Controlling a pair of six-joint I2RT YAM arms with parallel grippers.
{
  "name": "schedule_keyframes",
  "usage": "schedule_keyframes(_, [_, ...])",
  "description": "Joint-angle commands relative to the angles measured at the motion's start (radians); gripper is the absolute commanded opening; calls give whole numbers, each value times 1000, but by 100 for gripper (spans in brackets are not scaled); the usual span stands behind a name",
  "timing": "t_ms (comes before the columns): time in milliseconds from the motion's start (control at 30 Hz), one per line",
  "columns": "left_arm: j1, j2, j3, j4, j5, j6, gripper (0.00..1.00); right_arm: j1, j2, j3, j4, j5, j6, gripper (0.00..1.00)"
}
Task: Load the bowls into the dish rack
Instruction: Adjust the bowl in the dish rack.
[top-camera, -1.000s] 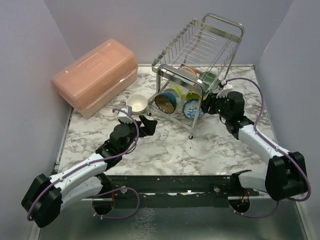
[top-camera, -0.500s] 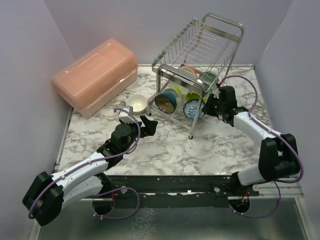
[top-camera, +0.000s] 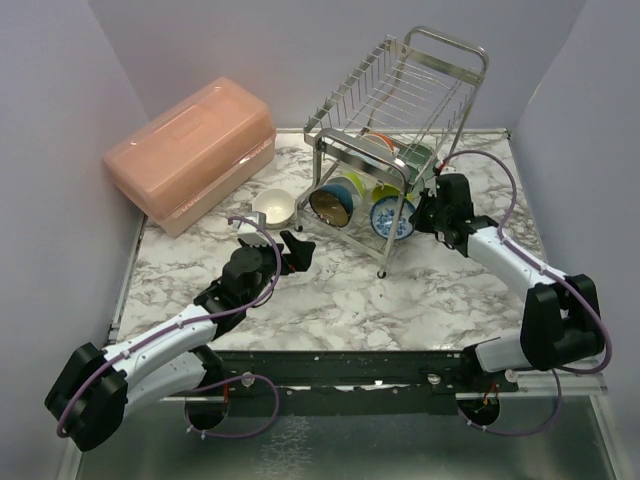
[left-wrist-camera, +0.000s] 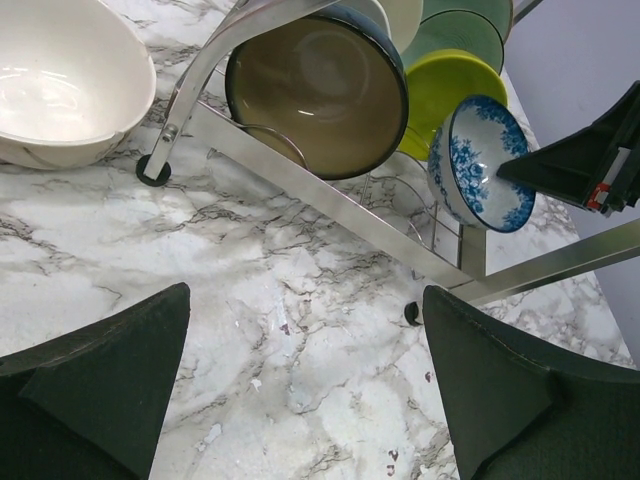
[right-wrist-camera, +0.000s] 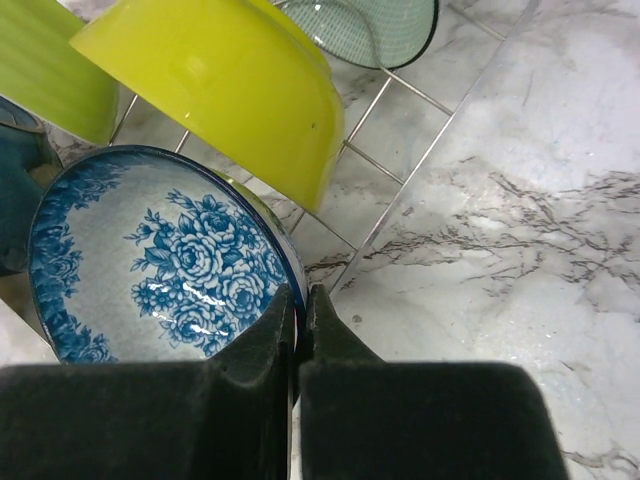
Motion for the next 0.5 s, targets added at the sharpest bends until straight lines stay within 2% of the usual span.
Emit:
schedule_keyframes(0, [4,9,17,5,4,0,98,29,-74,-32,81,125,-10,1])
schedule_keyframes(233, [4,12,11,6,9,-9,98,85,-136,-120,219,322,-43,1])
schedule_keyframes(467, [4,12,14,7,20,-12,98,137,-171,-191,400,392,-107,1])
